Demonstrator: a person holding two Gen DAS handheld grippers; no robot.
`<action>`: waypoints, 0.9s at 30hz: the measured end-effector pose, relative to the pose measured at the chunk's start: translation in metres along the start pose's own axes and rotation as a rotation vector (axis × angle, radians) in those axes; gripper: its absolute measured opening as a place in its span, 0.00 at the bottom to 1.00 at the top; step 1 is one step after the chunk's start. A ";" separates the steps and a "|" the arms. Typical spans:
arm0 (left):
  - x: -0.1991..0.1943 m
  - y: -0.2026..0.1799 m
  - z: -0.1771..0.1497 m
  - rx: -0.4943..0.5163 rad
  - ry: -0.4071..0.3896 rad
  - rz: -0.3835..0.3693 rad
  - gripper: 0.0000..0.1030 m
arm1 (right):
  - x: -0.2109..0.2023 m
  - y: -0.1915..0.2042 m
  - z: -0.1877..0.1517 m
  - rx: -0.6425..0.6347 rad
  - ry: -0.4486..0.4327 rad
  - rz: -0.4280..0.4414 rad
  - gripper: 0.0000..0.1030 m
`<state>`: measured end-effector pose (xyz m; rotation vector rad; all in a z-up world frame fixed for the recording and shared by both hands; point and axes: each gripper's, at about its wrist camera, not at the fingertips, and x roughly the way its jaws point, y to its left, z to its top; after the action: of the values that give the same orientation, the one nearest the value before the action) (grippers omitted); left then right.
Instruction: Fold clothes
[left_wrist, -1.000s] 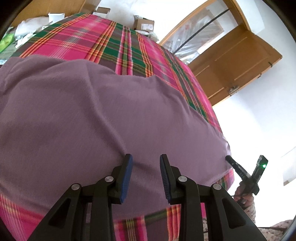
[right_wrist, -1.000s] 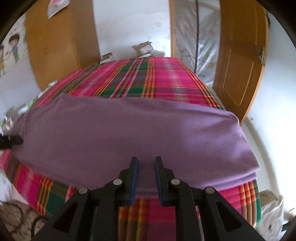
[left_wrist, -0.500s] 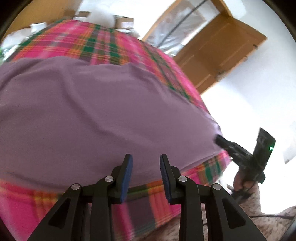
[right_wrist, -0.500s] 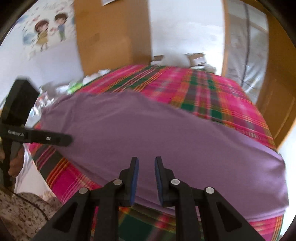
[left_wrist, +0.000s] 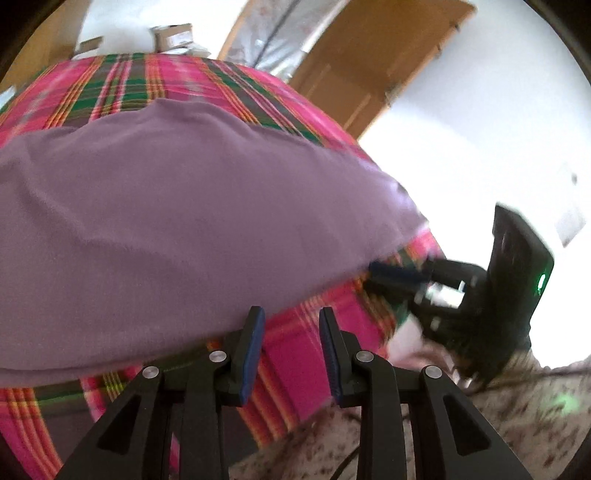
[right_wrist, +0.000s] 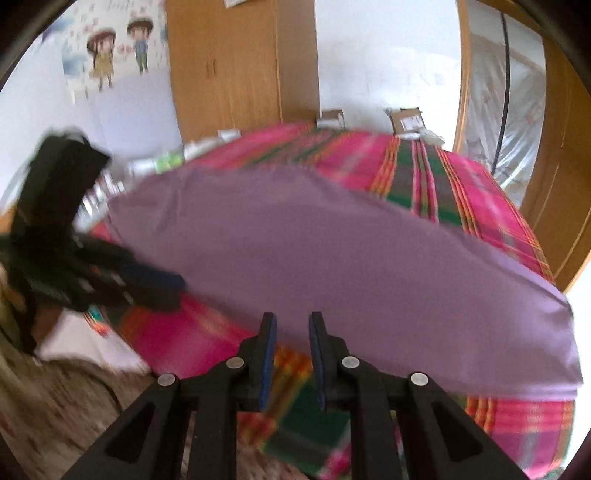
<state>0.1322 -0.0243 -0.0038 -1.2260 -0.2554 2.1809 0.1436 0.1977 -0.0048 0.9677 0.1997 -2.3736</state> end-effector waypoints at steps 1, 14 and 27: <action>0.001 -0.004 0.000 0.020 0.004 0.015 0.31 | 0.004 -0.002 0.005 0.013 -0.006 -0.003 0.18; 0.029 0.002 0.025 -0.076 -0.009 -0.116 0.30 | -0.001 -0.036 -0.021 0.117 0.031 -0.022 0.17; 0.041 -0.001 0.034 -0.100 0.008 -0.116 0.30 | -0.055 -0.153 -0.068 0.391 -0.062 -0.531 0.15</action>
<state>0.0885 0.0051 -0.0137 -1.2419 -0.4259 2.0847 0.1316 0.3716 -0.0279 1.1198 -0.0446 -3.0033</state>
